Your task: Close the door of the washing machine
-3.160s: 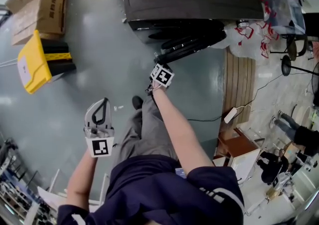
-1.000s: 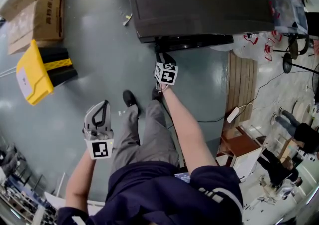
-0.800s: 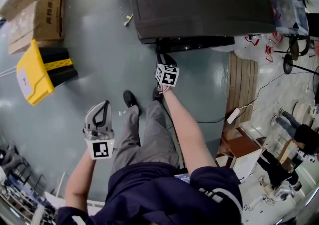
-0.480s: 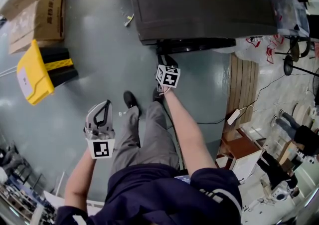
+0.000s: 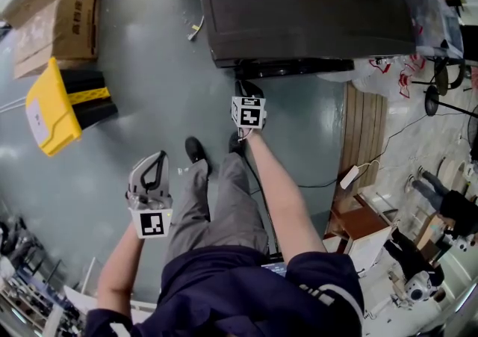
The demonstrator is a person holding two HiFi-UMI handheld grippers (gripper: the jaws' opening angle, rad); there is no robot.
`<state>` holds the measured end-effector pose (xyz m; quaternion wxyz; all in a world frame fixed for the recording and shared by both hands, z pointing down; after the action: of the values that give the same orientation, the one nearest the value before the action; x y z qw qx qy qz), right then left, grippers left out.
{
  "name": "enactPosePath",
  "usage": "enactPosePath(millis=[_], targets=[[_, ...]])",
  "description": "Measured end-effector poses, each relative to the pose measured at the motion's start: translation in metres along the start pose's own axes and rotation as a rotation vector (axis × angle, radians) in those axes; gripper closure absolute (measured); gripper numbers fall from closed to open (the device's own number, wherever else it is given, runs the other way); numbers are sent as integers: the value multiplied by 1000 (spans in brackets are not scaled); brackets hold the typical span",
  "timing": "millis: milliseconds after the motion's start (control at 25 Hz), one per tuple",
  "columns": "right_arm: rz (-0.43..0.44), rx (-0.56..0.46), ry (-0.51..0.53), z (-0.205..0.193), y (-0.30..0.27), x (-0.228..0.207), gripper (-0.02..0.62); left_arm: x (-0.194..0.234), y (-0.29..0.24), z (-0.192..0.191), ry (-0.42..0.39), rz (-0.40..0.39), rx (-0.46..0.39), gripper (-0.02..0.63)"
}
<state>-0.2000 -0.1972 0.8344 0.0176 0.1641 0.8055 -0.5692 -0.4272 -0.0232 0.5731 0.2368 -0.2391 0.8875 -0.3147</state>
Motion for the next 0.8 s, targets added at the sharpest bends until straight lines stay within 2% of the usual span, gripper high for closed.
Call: enactPosePath(millis=[240, 520, 600, 720, 800], targets=[[21, -162, 100, 8, 40, 14, 476, 8, 12, 4, 19, 25, -8, 582], [34, -229, 199, 14, 95, 30, 477, 22, 25, 30, 16, 65, -31, 583], [24, -250, 234, 15, 112, 35, 487, 26, 29, 38, 19, 77, -51, 583], [4, -284, 274, 16, 133, 40, 541, 31, 32, 47, 28, 91, -72, 581], [6, -297, 288, 16, 145, 41, 543, 34, 33, 52, 19, 97, -76, 582]])
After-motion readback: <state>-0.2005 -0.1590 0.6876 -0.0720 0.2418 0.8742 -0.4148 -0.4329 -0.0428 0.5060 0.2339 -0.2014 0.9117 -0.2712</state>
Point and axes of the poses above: the fingertips, and each gripper's own axes: y backward along the fingers, x to its left, z out of its top, the point moved 5 cm from there along y, backward along the fingers, and after that the axes turned 15 degrees about x, right-handed, at the moved point
